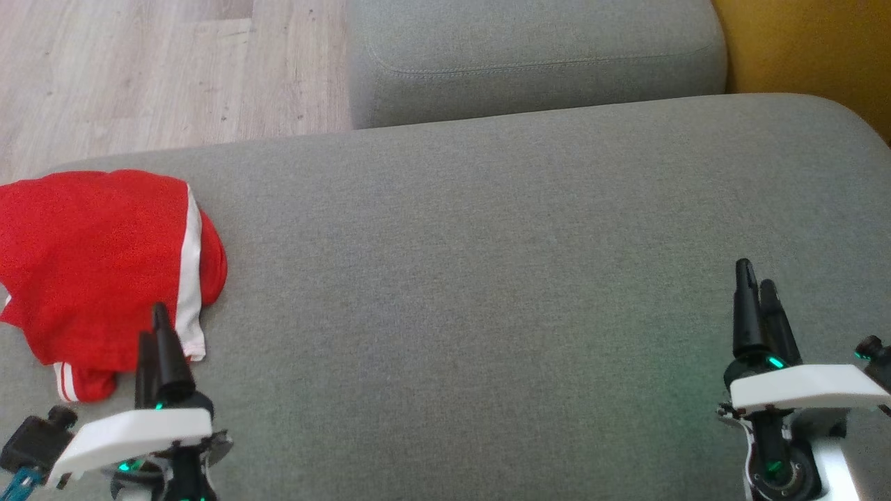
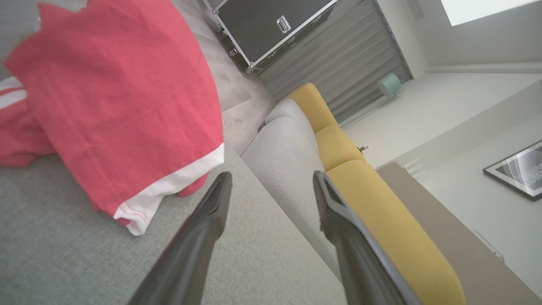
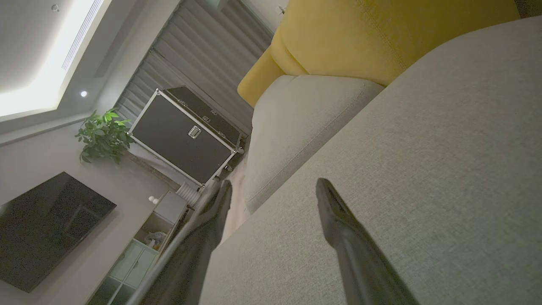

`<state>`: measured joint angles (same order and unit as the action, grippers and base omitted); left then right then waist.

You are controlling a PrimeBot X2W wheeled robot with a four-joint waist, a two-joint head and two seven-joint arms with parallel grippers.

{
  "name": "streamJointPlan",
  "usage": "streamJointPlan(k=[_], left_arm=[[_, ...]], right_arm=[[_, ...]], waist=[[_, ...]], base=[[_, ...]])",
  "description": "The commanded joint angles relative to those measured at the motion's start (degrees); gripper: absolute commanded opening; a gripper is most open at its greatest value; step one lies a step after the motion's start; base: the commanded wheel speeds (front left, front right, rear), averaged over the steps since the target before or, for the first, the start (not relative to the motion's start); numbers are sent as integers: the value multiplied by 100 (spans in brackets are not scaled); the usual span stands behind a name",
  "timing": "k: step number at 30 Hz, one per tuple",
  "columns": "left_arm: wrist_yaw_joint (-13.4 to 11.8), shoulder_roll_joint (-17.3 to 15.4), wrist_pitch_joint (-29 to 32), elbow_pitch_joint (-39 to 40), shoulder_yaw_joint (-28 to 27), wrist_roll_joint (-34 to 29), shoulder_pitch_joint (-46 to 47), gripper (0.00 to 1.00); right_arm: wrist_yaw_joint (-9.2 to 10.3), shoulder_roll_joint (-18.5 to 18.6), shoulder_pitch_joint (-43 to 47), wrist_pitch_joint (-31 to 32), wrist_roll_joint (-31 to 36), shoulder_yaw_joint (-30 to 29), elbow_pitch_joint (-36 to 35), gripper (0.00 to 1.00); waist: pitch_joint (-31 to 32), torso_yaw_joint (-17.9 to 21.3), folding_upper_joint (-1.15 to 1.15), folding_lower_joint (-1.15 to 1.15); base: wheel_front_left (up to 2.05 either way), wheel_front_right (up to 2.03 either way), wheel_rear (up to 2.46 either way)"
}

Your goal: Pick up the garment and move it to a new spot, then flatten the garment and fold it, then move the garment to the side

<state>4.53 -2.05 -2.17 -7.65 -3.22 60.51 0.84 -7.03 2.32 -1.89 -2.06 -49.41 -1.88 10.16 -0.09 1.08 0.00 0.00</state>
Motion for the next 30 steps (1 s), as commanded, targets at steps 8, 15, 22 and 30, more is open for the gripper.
streamJointPlan(k=[8, 15, 22, 30], left_arm=[[-143, -55, -195, 450, 386, -1263, 185, 100], [-299, -225, -313, 390, 822, -2090, 194, 100], [-594, -452, -430, 223, 1286, -2666, 248, 100], [-944, -671, -565, 94, 1694, -3198, 325, 100]], right_arm=[[-23, 38, -301, -201, 942, 198, -244, 100], [-25, 40, -311, -319, 1603, 300, -169, 100], [-28, 42, -321, -437, 2247, 366, -2, 100], [-31, 44, -381, -572, 2948, 434, 148, 100]], waist=[[-5, 8, 0, 0], [-3, 29, 0, 0], [6, 55, 0, 0], [23, 84, 0, 0]], base=[[0, 0, 0], [0, 0, 0], [0, 0, 0], [0, 0, 0]])
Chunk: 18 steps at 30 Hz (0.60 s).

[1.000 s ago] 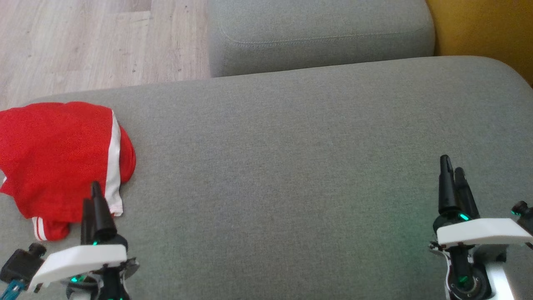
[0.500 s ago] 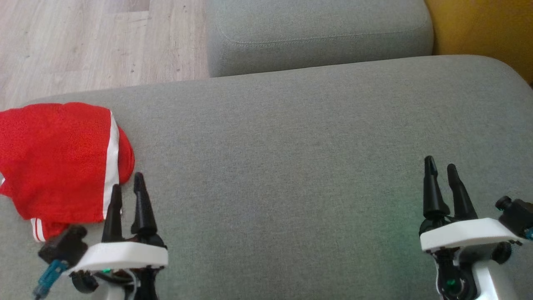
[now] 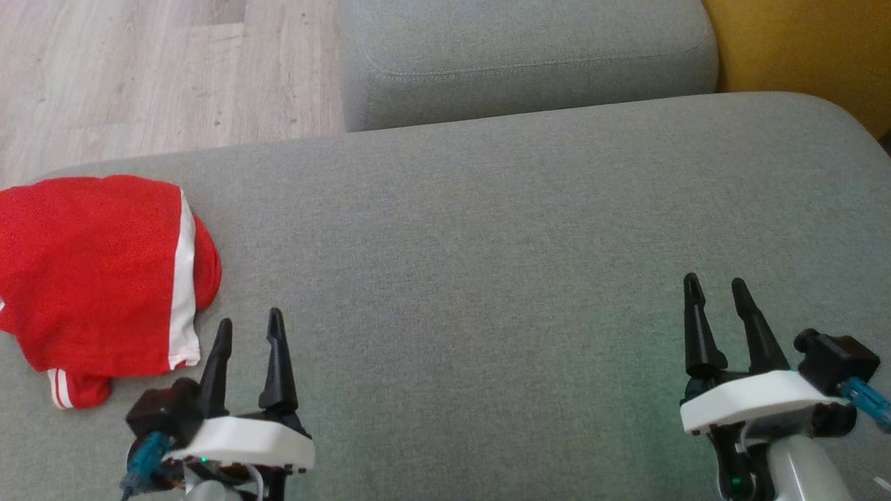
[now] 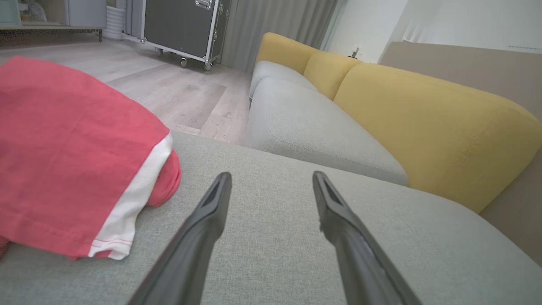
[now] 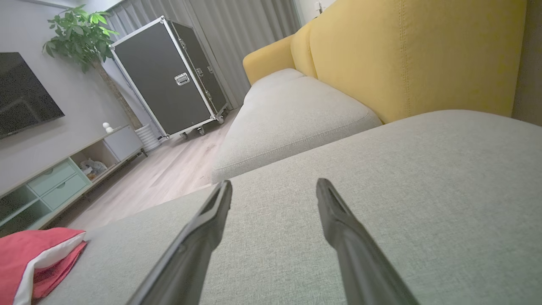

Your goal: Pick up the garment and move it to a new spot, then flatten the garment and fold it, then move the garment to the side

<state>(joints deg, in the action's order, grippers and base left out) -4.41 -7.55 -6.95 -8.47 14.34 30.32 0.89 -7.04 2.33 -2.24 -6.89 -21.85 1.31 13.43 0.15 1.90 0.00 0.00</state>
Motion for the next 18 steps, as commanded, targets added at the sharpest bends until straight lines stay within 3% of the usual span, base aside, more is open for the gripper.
streamJointPlan(k=[1, 18], left_arm=[[-84, -149, -104, 162, -12, -248, 333, 100], [-728, -493, -373, -142, 755, -1407, 505, 100]], right_arm=[[-30, 43, -355, -106, 274, 119, -177, 100], [-36, 47, -403, -376, 1709, 289, -162, 100]], waist=[[-1, 3, 0, 0], [10, 19, 0, 0]], base=[[0, 0, 0], [0, 0, 0]])
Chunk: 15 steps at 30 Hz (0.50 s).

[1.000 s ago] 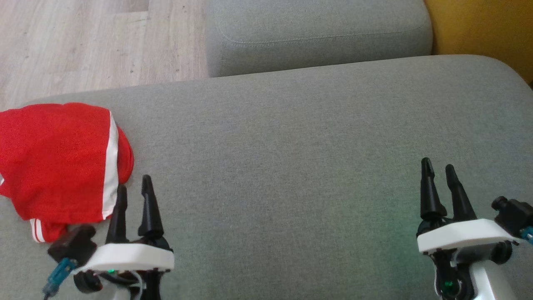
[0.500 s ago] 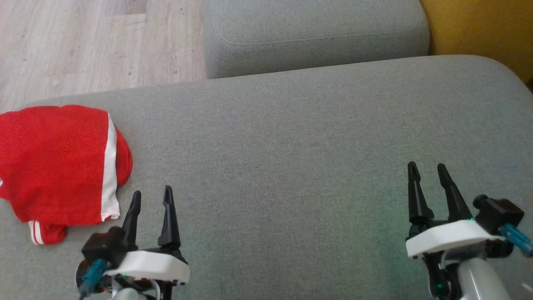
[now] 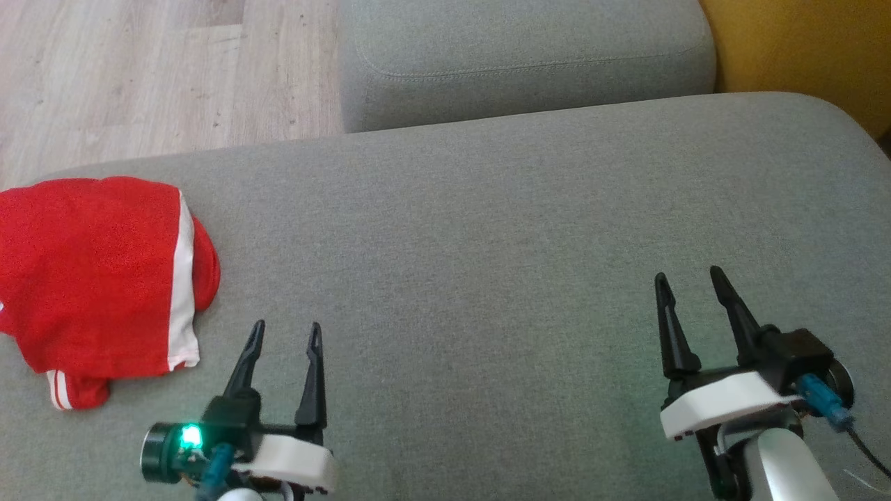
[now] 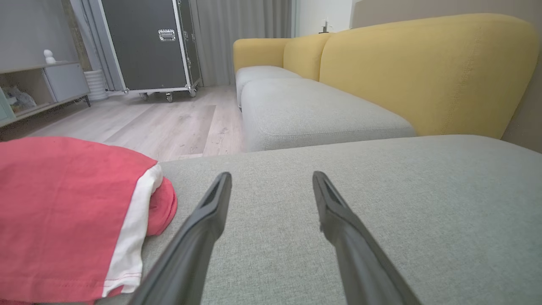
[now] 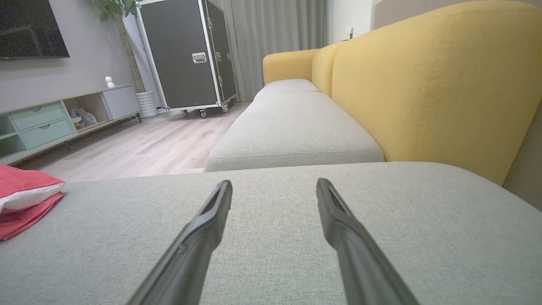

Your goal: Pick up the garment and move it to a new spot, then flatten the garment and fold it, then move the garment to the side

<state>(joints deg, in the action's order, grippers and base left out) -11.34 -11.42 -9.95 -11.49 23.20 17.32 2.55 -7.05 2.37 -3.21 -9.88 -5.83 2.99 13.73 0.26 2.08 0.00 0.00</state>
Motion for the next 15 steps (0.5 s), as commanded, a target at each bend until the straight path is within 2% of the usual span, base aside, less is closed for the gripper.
streamJointPlan(k=[1, 8, 11, 15], left_arm=[[-70, -121, -90, 134, -79, -174, 345, 100], [-306, -210, -207, -42, 221, -614, 389, 100], [-378, -188, -258, 113, 236, -645, 385, 100], [-332, -53, -325, 441, 62, -493, 309, 100]], right_arm=[[-35, 44, -310, -95, 201, 136, -193, 100], [-38, 46, -346, -212, 703, 350, -242, 100], [-39, 47, -338, -263, 662, 365, -327, 100], [-40, 48, -298, -331, 427, 383, -453, 100]], waist=[[1, 5, 0, 0], [7, 38, 0, 0], [-6, 45, 0, 0], [-23, 42, 0, 0]], base=[[0, 0, 0], [0, 0, 0], [0, 0, 0], [0, 0, 0]])
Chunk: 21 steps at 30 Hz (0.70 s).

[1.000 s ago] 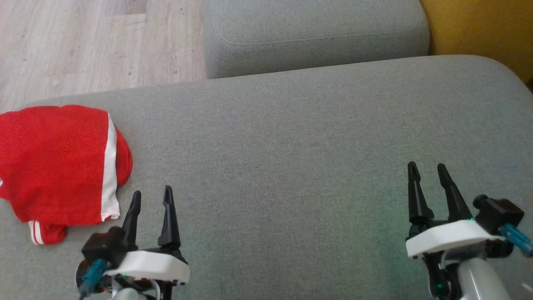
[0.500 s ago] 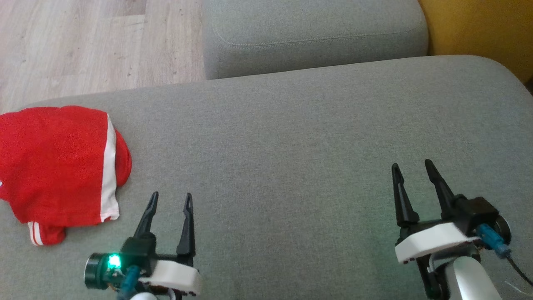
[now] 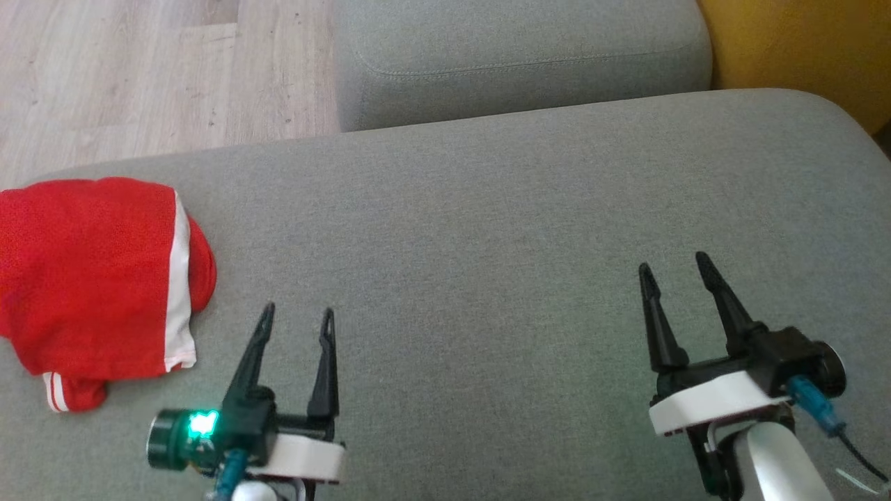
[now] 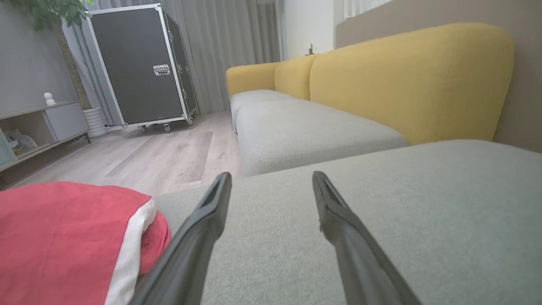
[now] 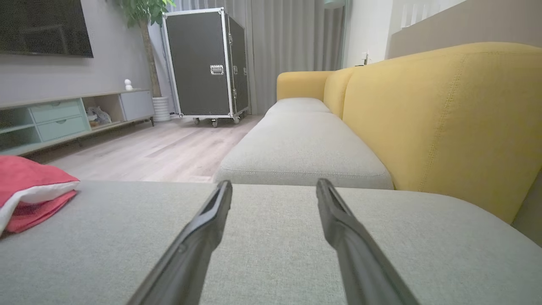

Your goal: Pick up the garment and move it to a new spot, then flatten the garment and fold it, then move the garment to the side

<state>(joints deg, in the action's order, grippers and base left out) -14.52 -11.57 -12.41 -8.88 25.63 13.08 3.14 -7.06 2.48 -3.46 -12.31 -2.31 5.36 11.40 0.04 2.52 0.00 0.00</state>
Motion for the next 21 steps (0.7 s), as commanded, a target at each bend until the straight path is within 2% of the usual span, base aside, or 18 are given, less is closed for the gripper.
streamJointPlan(k=[1, 6, 11, 21], left_arm=[[25, 14, -96, 273, -262, -17, 218, 100], [347, 347, -180, 541, -854, 143, -30, 100], [719, 546, -259, 347, -1154, -223, -272, 100], [1010, 781, -259, 78, -1501, -450, -339, 100]], right_arm=[[-39, 37, -250, -105, -64, 141, -240, 100], [-41, 39, -165, -190, -820, 155, -292, 100], [-43, 40, -39, -269, -1159, 269, -108, 100], [-43, 40, -105, -269, -1328, 323, 214, 100]], waist=[[-4, -4, 0, 0], [-14, -5, 0, 0], [12, -3, 0, 0], [19, 1, 0, 0]], base=[[0, 0, 0], [0, 0, 0], [0, 0, 0], [0, 0, 0]])
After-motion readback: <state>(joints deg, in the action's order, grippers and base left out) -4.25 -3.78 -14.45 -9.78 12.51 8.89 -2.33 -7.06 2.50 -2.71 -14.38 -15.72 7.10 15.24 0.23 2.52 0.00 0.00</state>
